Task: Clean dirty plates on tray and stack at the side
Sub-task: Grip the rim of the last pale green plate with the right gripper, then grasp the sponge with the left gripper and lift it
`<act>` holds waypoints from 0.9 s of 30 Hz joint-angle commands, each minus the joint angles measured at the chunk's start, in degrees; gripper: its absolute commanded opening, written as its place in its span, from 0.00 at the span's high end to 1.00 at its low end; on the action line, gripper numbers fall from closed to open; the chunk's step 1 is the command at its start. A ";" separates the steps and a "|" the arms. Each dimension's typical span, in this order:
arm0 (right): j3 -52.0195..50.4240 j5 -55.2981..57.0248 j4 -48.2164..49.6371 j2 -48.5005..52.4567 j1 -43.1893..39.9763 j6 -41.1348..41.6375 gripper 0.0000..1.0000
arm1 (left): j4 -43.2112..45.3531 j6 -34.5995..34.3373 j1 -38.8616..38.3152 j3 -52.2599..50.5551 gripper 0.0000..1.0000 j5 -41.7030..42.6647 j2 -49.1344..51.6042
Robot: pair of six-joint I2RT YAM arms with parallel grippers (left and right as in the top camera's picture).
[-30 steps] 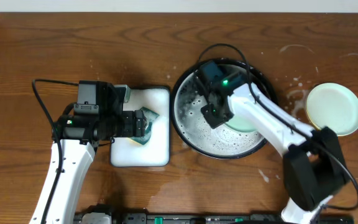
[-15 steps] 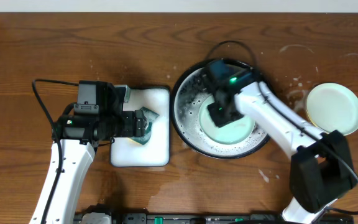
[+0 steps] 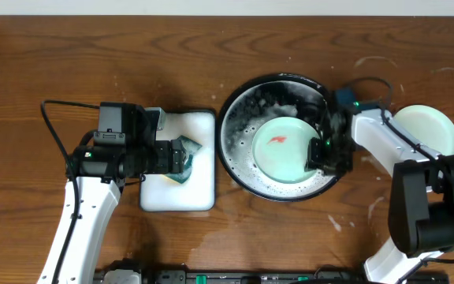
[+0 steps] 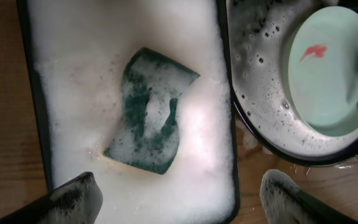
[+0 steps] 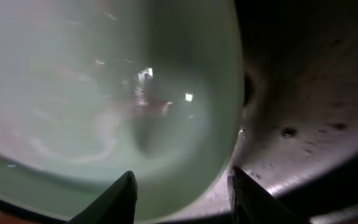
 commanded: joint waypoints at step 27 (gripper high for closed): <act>-0.72 7.06 13.09 -1.46 -0.04 -7.67 0.74 | -1.14 -1.97 0.00 -0.44 0.14 0.37 2.40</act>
